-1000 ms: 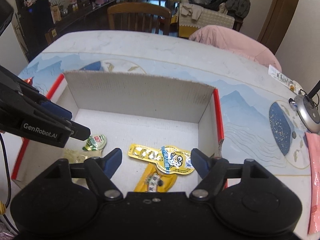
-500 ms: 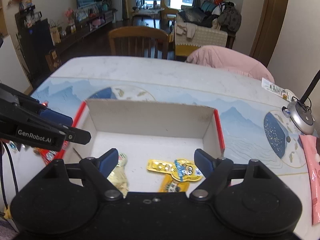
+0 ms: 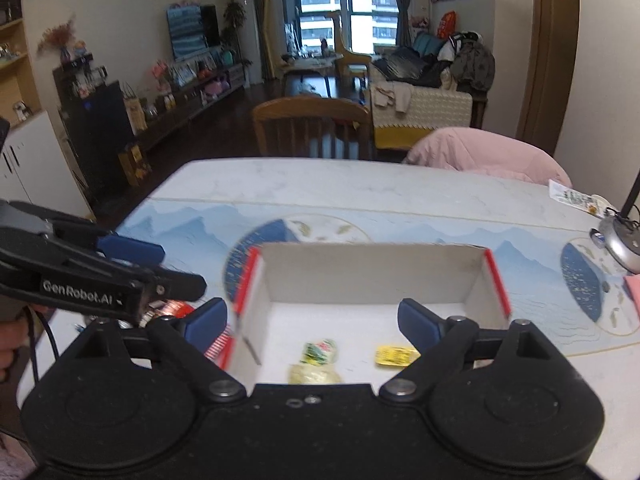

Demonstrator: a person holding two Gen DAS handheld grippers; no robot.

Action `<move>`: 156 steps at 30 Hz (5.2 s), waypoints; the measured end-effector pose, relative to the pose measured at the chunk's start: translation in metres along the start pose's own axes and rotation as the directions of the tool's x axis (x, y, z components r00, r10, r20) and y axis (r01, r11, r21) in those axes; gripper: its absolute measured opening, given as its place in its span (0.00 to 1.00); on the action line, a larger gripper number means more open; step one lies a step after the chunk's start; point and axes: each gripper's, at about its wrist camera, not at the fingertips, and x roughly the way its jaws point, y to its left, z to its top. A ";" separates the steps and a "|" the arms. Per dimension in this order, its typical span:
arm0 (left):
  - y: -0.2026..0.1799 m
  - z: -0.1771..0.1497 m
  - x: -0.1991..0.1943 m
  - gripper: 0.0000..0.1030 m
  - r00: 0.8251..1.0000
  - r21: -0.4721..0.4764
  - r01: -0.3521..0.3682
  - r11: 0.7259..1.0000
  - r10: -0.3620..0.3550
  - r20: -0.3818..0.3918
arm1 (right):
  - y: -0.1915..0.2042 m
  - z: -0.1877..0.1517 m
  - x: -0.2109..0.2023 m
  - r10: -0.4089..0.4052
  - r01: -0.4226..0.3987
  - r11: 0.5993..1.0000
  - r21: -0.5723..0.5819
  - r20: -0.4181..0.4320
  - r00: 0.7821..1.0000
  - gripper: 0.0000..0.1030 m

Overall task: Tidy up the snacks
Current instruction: 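Lift both tools away from the red box toward the snack pile, then grasp the red chip bag with the right gripper while the left grasps a blue candy, then carry the red chip bag and blue candy over the red box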

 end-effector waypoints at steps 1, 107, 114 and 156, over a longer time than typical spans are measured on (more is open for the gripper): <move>0.003 -0.003 -0.005 0.60 1.000 0.002 -0.003 1.000 0.003 0.011 | 0.005 0.000 -0.001 0.005 -0.005 1.000 0.008 0.015 1.000 0.98; 0.210 -0.188 0.011 0.47 0.967 0.288 0.071 0.955 0.005 -0.255 | 0.194 -0.064 0.190 0.035 -0.283 0.849 -0.447 -0.487 0.873 0.68; 0.200 -0.185 0.014 0.20 0.975 0.251 0.009 0.968 0.048 -0.218 | 0.190 -0.078 0.172 0.034 -0.225 0.905 -0.362 -0.463 0.886 0.67; 0.065 -0.048 -0.032 0.12 0.999 0.080 0.006 0.997 -0.010 0.053 | 0.063 -0.003 0.023 -0.100 0.087 0.987 -0.133 -0.095 0.990 0.66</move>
